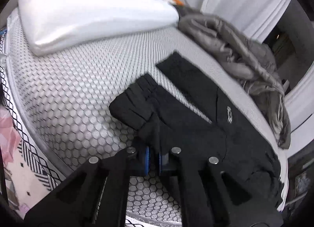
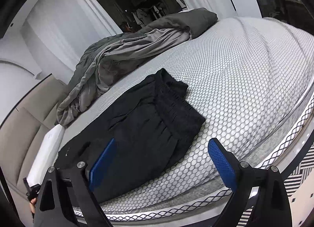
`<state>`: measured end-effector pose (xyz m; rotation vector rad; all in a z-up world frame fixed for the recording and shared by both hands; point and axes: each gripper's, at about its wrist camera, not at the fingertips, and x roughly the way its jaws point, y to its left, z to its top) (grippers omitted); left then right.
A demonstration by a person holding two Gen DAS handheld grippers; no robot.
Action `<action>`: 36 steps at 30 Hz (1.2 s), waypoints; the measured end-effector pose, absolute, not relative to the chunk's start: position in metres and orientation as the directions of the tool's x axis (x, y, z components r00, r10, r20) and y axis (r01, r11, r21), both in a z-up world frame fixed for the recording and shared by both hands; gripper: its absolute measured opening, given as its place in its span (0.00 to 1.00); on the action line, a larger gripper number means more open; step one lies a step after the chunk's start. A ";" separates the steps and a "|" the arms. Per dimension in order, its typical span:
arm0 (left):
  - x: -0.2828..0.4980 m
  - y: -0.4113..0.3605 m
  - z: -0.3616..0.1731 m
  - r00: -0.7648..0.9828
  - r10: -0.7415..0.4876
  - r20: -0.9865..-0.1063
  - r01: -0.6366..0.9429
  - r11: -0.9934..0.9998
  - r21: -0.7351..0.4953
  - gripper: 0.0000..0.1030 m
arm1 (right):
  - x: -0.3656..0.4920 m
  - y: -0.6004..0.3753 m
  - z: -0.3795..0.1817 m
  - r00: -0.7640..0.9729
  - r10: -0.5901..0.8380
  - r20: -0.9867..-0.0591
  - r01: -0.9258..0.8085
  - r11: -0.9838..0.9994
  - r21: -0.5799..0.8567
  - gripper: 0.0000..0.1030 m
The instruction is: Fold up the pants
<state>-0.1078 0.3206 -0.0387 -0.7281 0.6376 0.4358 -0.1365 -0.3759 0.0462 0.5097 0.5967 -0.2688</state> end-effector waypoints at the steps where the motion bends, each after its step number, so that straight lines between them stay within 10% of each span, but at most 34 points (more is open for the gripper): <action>1: -0.111 0.325 -0.039 0.730 0.153 -0.666 -0.578 0.658 -0.483 0.03 | -0.138 -0.375 0.042 0.793 -0.100 -0.601 0.392 0.839 0.377 0.92; 10: -0.090 0.329 -0.057 0.685 0.125 -0.718 -0.608 0.642 -0.468 0.04 | -0.112 -0.394 -0.002 0.773 -0.070 -0.630 0.426 0.794 0.434 0.88; 13: -0.087 0.333 -0.064 0.680 0.118 -0.724 -0.620 0.620 -0.480 0.03 | -0.092 -0.398 -0.011 0.780 -0.060 -0.623 0.427 0.779 0.460 0.58; 15: -0.094 0.335 -0.062 0.693 0.125 -0.710 -0.617 0.612 -0.495 0.01 | -0.087 -0.399 -0.011 0.787 -0.056 -0.615 0.421 0.776 0.469 0.18; 36: -0.068 0.342 0.009 0.779 0.142 -0.611 -0.535 0.657 -0.530 0.00 | -0.103 -0.385 0.057 0.853 -0.125 -0.507 0.397 0.786 0.474 0.13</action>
